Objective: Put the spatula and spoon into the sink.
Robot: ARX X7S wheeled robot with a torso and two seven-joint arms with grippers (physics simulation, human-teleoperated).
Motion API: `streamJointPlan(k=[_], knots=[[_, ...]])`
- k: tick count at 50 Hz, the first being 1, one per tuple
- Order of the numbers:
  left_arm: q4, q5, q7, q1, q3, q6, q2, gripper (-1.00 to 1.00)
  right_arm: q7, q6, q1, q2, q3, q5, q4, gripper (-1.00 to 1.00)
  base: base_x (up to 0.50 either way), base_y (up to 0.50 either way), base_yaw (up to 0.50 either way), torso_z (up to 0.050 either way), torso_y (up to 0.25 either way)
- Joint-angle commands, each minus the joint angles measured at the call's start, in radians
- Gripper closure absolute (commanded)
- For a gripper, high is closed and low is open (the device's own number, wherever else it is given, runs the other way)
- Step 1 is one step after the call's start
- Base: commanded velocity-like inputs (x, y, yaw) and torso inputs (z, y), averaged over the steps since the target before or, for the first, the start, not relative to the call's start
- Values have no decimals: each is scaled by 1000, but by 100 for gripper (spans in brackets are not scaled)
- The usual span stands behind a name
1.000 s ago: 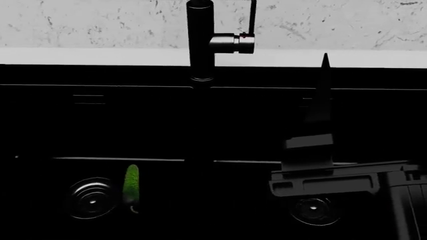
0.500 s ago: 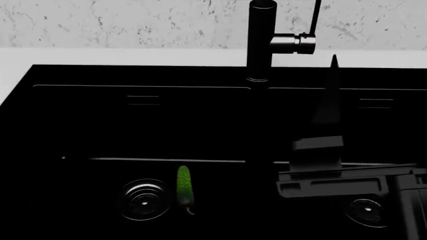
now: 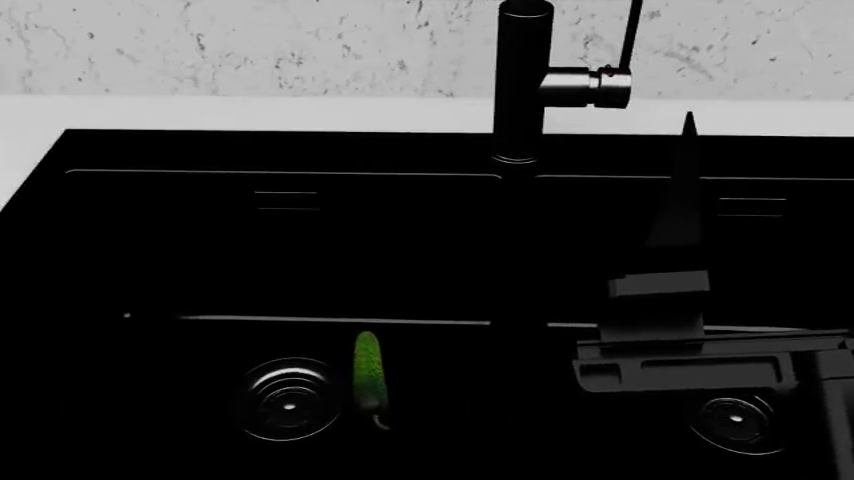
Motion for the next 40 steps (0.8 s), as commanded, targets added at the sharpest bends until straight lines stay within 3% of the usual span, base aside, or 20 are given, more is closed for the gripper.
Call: streamJointPlan(k=[1,4,5,8,15,24,29,40], knots=[[-275,-445,-339,-242,347,270,-287,-100,-12,-38,-29,8,-8,-14,16,-100,0,0,0,0,0],[-288,-461,-323,-320,411,234,-295,-100,-12,-32,-24,7,-5,-9,17,-100,0,0,0,0,0],[-309,-496,-339,-365,495,303,-332,-100,-13,-31,-25,6,-5,-10,17,-100,0,0,0,0,0],[-374,-495,-336,-503,600,303,-336,-100,-17,-44,-38,6,-11,-22,24,-100,0,0,0,0,0],[-484,-372,-228,-642,628,257,-263,-100,-30,-77,-66,11,-22,-44,37,-100,0,0,0,0,0],[-616,-373,-202,-696,654,237,-226,-100,-37,-95,-86,8,-31,-64,50,-100,0,0,0,0,0],[-680,-361,-116,-681,675,211,-217,-100,-46,-107,-99,0,-37,-73,62,-100,0,0,0,0,0],[-666,-453,-213,-608,683,245,-256,-100,-47,-142,-131,5,-49,-102,70,-100,0,0,0,0,0]])
